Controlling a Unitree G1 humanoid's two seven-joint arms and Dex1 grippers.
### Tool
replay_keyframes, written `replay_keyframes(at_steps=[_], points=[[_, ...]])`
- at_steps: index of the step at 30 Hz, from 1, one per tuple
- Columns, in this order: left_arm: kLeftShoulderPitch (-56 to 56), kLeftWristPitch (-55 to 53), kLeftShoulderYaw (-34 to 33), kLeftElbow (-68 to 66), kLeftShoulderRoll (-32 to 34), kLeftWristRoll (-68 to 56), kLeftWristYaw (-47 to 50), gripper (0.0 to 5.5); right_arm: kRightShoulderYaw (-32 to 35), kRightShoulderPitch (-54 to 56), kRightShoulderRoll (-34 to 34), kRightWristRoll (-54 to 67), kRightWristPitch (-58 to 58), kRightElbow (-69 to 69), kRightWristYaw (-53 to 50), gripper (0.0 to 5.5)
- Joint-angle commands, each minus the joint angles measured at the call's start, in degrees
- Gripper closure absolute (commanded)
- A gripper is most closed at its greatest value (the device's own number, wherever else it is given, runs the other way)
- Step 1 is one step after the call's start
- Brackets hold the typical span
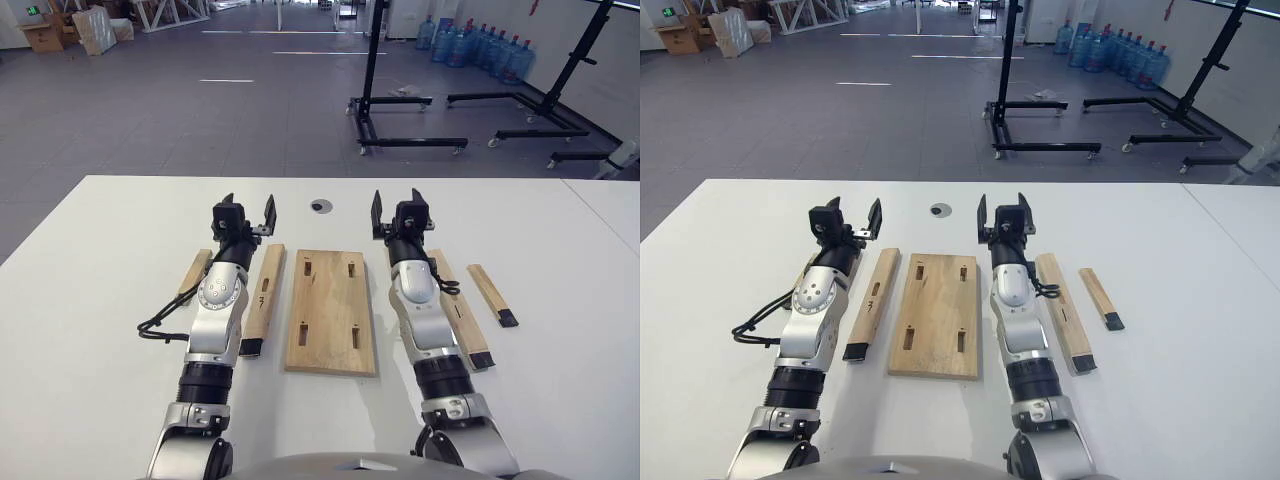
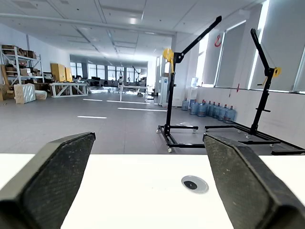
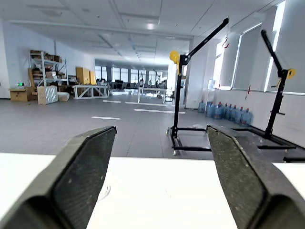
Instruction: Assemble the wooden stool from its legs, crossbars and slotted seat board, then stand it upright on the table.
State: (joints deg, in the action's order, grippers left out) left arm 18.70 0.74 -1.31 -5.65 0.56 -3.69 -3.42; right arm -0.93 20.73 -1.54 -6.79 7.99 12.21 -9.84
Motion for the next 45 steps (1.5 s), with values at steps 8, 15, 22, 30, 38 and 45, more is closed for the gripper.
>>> replay_keyframes(at_steps=[8,15,22,30,38,45], points=[[-1.02,-0.36,2.87,1.19,-1.94,1.44,0.72,1.35,0.80,1.55,2.06,0.97,-0.03,2.32,2.69,1.99],[-0.71,-3.07,4.59,5.98,-1.37,2.44,-0.41,1.35,0.47,6.94,2.02,0.15,-0.93,3.52,2.87,1.99],[-3.09,-6.60,3.30,12.20,-0.07,2.53,0.50,1.35,-0.12,6.99,-1.15,-0.13,-1.99,2.98,-0.58,1.99],[-3.01,-3.92,2.22,11.09,-1.38,3.69,4.32,1.35,-0.78,7.56,-3.35,1.91,2.11,6.27,1.37,1.99],[-0.41,1.43,2.23,5.25,-2.57,4.13,5.76,1.35,-0.54,6.15,-2.82,1.42,3.68,8.57,0.99,1.99],[2.25,4.11,0.79,0.36,-2.71,2.75,5.42,1.35,0.39,7.33,-2.26,1.74,4.37,10.82,0.53,1.99]])
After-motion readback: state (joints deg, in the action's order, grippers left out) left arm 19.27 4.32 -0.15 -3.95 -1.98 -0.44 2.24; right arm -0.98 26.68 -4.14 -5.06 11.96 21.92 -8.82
